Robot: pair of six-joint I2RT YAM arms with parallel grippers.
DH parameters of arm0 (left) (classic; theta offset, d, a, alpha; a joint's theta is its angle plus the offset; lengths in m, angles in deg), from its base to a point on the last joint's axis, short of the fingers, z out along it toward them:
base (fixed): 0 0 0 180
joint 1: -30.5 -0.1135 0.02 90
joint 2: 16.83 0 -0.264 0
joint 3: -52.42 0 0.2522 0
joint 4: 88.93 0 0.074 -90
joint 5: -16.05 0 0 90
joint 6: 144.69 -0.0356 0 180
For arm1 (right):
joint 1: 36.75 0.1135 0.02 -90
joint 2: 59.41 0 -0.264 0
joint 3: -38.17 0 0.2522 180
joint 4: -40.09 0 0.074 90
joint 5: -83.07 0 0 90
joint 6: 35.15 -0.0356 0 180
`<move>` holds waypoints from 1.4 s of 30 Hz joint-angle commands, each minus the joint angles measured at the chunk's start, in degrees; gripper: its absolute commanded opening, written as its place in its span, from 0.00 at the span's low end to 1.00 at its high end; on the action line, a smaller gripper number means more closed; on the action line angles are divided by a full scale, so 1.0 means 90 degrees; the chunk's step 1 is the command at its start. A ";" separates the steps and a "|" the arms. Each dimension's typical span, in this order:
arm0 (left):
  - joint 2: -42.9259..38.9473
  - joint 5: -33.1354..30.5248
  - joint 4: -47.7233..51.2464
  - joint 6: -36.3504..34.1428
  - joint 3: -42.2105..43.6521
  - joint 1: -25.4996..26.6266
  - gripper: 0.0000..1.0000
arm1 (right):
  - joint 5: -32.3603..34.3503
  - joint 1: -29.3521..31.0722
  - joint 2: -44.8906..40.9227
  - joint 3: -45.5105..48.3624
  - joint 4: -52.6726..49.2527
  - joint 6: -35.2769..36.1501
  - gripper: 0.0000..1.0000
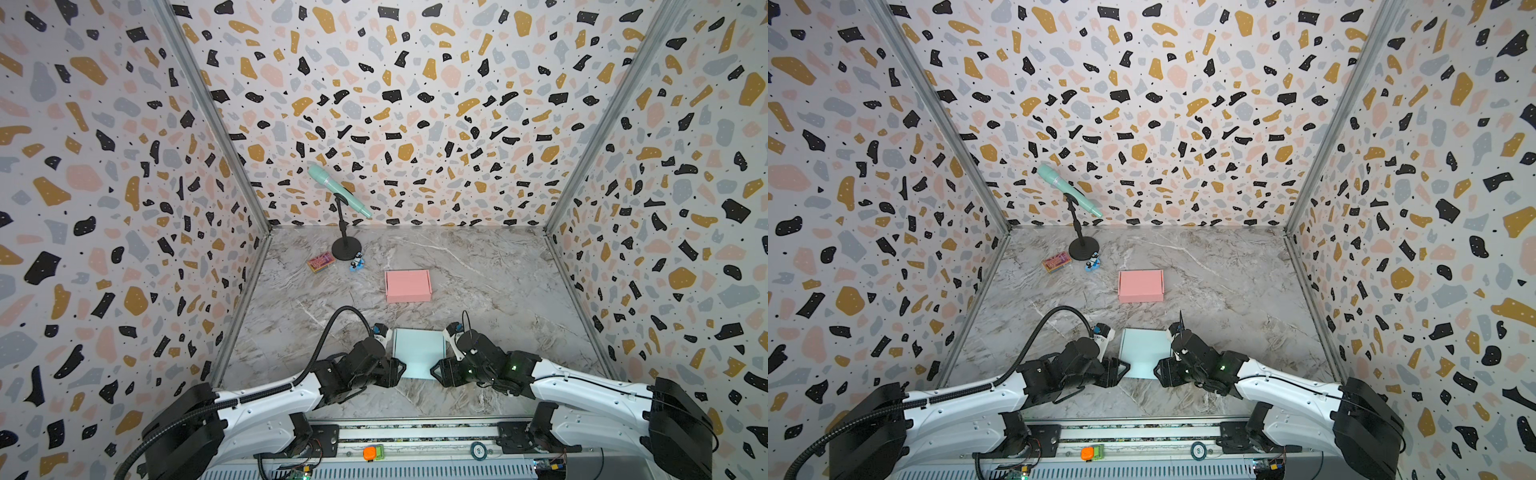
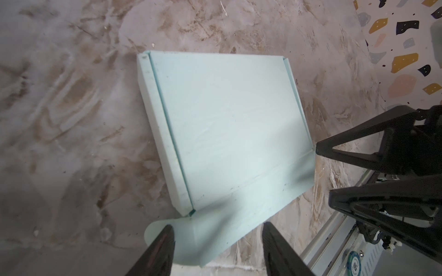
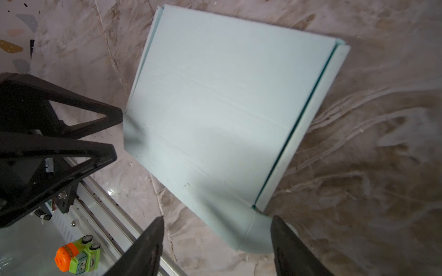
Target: Fold the paper box
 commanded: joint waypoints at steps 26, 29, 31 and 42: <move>0.0197 -0.0003 -0.0619 0.0300 0.0104 0.0514 0.60 | 0.0166 0.0496 0.0159 0.0246 0.0573 -0.0427 0.72; 0.0185 -0.0043 -0.0602 0.0344 0.0131 0.0545 0.60 | 0.0225 0.0521 0.0147 0.0236 0.0533 -0.0448 0.72; 0.0182 -0.0053 -0.0615 0.0361 0.0152 0.0561 0.60 | 0.0263 0.0533 0.0135 0.0240 0.0504 -0.0458 0.72; 0.0239 -0.0219 -0.0739 0.0462 0.0314 0.0586 0.57 | 0.0419 0.0544 0.0147 0.0270 0.0373 -0.0451 0.70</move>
